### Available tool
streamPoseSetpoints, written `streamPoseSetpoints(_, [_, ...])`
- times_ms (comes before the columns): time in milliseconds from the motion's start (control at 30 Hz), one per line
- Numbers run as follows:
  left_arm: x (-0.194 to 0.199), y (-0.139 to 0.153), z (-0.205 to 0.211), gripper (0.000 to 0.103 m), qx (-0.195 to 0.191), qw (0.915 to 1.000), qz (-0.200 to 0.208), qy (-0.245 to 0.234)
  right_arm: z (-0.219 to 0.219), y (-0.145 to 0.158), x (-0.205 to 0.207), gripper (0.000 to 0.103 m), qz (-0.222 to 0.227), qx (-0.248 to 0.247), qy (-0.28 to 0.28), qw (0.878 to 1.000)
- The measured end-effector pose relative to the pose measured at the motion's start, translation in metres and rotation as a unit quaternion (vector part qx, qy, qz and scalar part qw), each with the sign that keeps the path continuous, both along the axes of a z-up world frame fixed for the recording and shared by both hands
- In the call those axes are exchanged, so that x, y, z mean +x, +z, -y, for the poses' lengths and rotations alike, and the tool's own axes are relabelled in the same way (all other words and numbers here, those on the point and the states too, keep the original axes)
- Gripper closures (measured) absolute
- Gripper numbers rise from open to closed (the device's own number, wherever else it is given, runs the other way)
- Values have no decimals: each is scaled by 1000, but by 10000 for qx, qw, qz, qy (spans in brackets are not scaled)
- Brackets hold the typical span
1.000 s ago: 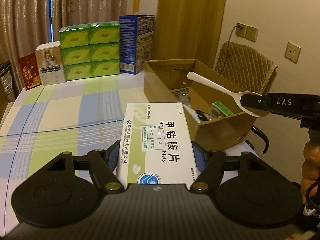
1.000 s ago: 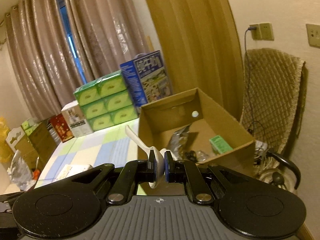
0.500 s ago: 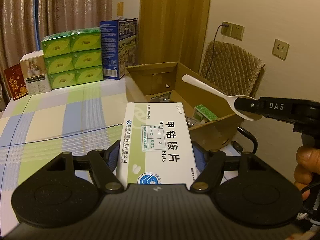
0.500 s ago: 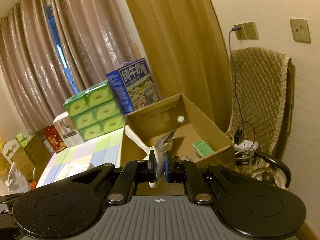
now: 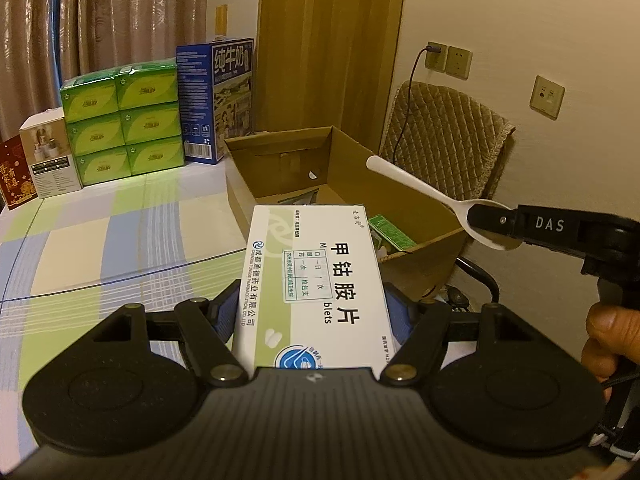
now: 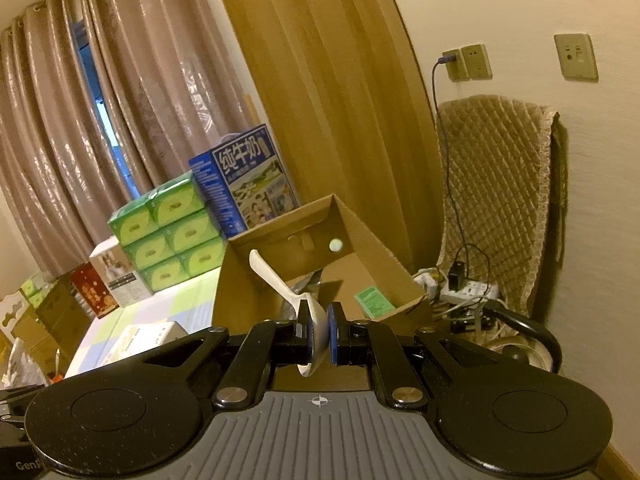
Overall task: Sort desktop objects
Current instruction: 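Carry the medicine box and spoon over the cardboard box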
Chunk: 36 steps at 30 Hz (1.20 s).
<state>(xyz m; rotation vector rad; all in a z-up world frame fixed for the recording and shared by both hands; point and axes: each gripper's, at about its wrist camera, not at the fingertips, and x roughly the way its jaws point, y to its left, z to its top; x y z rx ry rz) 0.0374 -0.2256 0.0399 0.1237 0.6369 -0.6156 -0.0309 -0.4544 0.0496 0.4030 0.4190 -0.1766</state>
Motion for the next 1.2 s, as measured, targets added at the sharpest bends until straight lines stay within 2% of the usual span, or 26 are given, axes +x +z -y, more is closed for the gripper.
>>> streamPoseSetpoints(600, [11,-4,20,36,-48,9998,-88,-161,20,4,3,99,11,-32,-126,9999])
streamPoseSetpoints(1200, [43,0,50,36,-172,9996,-173,-170,37,11,36,98,30,-106,-56,9999])
